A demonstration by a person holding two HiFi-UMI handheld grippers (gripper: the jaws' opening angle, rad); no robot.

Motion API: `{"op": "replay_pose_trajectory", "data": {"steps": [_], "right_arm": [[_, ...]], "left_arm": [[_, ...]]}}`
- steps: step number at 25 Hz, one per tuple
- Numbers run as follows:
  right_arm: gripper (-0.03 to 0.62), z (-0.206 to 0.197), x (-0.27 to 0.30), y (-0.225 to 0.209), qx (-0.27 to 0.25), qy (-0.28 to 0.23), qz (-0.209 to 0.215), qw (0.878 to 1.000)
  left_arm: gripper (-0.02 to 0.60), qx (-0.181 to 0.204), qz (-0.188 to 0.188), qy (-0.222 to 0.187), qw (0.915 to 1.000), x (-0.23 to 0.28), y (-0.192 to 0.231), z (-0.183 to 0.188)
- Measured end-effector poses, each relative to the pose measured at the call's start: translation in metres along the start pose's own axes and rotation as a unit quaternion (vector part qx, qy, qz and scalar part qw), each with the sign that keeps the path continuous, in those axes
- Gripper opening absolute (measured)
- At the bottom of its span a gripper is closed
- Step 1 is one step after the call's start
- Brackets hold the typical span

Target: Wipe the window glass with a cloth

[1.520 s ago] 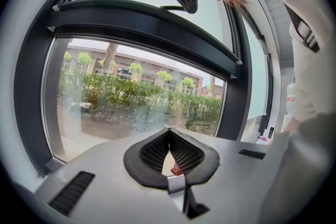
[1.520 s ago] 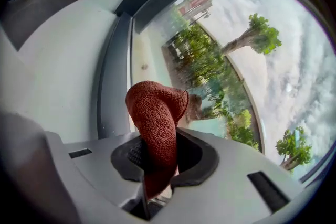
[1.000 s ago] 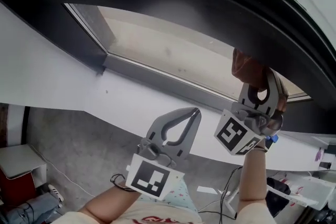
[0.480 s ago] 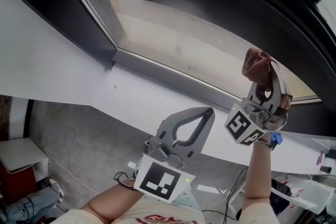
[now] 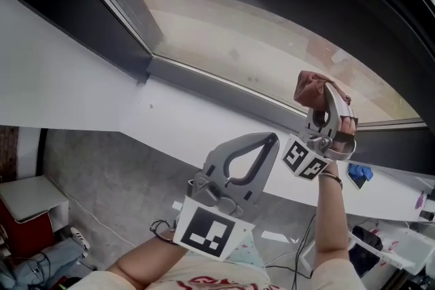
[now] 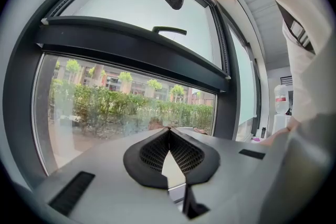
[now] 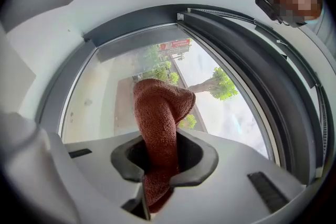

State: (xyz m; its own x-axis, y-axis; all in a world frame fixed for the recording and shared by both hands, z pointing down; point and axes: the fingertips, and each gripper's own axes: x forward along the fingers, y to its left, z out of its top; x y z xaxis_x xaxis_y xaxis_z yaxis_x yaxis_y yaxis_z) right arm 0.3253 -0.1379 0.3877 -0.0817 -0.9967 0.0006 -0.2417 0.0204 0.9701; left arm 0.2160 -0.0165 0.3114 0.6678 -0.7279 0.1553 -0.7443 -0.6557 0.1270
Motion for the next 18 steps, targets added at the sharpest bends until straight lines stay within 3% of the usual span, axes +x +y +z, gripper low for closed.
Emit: {"op": "replay_pose_trajectory", "data": {"steps": [3,13,18], "right_arm": [[0.089,-0.009,-0.001,0.020,-0.001,0.000,0.010,1.000],[0.089,-0.038,-0.002,0.135,-0.015,0.014,0.109,0.994],[0.091,-0.048,-0.001,0.174,-0.004,0.031,0.139,0.990]], "left_arm": [[0.021,0.001,0.001,0.003,1.0000,0.003,-0.003,-0.001],[0.021,-0.007,0.003,0.024,0.9997,0.004,-0.001,-0.020],[0.021,-0.012,0.001,0.034,0.9993,0.007,0.001,-0.029]]}}
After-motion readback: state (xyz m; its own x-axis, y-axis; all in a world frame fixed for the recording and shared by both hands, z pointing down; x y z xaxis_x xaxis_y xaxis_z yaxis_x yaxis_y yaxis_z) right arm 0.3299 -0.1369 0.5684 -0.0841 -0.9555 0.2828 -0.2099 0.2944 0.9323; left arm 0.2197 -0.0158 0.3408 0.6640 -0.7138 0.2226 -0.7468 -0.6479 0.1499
